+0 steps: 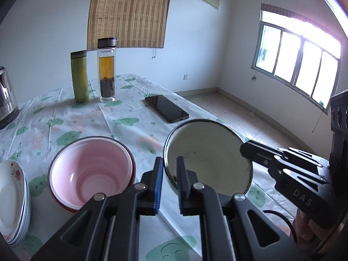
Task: Organize plates and bowls
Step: 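Lift the white enamel bowl with the right tool over the pink bowl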
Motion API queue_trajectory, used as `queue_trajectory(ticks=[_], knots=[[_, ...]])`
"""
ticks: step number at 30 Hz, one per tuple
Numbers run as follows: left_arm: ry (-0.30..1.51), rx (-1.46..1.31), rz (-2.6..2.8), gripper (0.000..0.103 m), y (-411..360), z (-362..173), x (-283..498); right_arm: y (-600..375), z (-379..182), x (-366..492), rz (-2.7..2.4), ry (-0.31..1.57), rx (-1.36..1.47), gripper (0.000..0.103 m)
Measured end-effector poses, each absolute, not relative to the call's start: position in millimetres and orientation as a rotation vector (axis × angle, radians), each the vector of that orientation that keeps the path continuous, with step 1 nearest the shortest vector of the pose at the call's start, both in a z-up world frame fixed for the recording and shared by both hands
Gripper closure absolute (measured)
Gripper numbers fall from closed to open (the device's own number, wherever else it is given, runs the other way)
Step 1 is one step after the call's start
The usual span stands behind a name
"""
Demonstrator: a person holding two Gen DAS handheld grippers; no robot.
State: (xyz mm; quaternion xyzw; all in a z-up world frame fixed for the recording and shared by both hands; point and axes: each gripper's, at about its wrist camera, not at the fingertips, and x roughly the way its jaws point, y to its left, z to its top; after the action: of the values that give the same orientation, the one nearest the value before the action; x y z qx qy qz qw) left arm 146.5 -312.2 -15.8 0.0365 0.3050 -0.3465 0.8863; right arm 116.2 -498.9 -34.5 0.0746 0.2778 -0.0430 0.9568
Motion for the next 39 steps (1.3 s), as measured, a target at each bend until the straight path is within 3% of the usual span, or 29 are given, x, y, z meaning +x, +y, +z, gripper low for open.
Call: queue_trajectory(ticks=[18, 39], knots=[[0.554, -0.028, -0.662, 0.094, -265, 13, 156, -455, 0, 123, -0.031, 0.499, 0.082, 0.095], [0.564, -0.093, -0.577, 0.094, -234, 11, 175, -424, 5, 157, 0.020, 0.504, 0.031, 0.095]])
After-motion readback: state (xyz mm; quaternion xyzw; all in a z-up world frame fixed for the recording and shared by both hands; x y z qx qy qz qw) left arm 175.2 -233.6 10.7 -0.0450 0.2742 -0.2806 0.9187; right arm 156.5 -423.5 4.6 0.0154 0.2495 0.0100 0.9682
